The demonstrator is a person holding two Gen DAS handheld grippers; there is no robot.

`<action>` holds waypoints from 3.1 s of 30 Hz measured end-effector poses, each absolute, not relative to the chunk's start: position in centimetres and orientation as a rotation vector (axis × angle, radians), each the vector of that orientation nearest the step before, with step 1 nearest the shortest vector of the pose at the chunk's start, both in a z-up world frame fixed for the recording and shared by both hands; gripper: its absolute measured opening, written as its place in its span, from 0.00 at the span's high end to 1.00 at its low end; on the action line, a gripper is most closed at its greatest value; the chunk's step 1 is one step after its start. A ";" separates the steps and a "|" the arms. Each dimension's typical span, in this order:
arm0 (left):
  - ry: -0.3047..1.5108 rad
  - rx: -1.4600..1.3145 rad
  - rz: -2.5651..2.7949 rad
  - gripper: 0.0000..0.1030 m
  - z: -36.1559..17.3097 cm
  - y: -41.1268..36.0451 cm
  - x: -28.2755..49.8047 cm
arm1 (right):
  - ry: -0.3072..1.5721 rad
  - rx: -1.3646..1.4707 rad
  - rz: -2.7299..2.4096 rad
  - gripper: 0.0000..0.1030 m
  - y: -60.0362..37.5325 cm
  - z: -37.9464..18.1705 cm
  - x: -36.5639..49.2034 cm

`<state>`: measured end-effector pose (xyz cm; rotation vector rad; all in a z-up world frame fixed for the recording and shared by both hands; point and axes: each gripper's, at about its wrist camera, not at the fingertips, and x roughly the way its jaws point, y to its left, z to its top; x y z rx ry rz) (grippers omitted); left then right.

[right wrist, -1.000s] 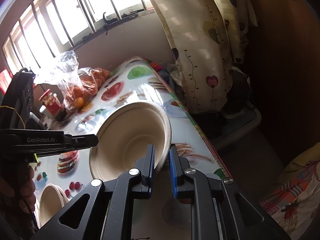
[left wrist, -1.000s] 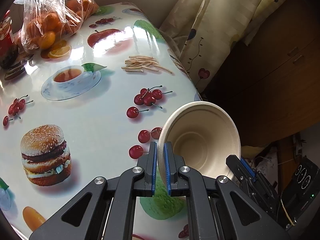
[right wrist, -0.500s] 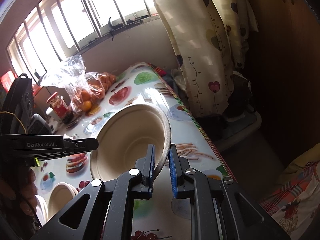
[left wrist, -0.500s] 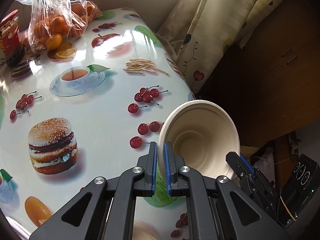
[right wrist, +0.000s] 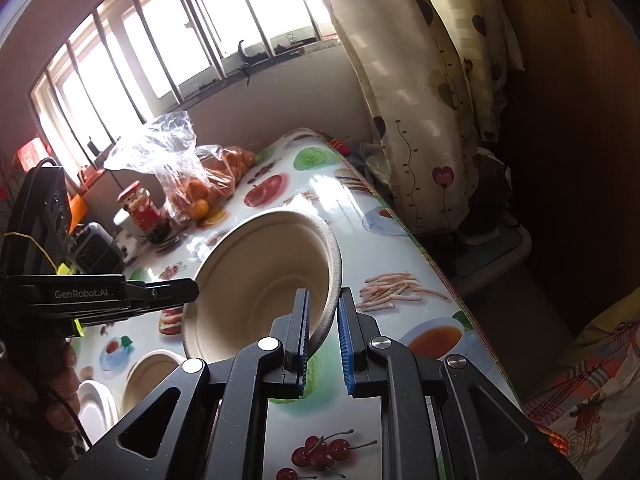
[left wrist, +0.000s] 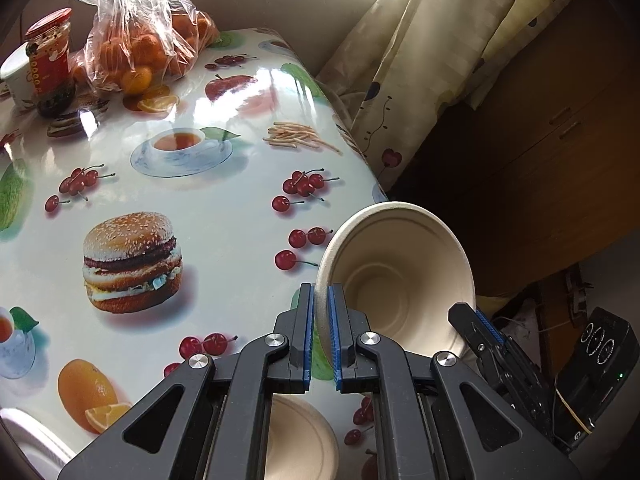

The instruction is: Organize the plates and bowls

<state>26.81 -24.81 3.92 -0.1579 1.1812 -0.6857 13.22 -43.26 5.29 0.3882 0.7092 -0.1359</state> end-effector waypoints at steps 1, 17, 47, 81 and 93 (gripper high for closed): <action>1.176 -0.162 -0.687 0.93 4.1 -24.5 26.6 | 0.705 0.386 -0.133 0.87 -43.1 5.5 13.1; 1.123 -0.211 -0.671 0.93 6.0 -19.9 24.3 | 0.689 0.379 -0.068 0.87 -39.3 6.8 11.1; 1.089 -0.278 -0.631 0.93 6.3 -13.3 21.5 | 0.702 0.337 0.009 0.87 -34.3 7.2 9.9; 1.099 -0.265 -0.566 0.93 3.8 -10.0 19.1 | 0.771 0.343 0.050 0.87 -31.2 4.3 9.1; 1.109 -0.259 -0.561 0.93 3.1 -10.0 18.8 | 0.784 0.331 0.039 0.87 -31.0 3.7 9.2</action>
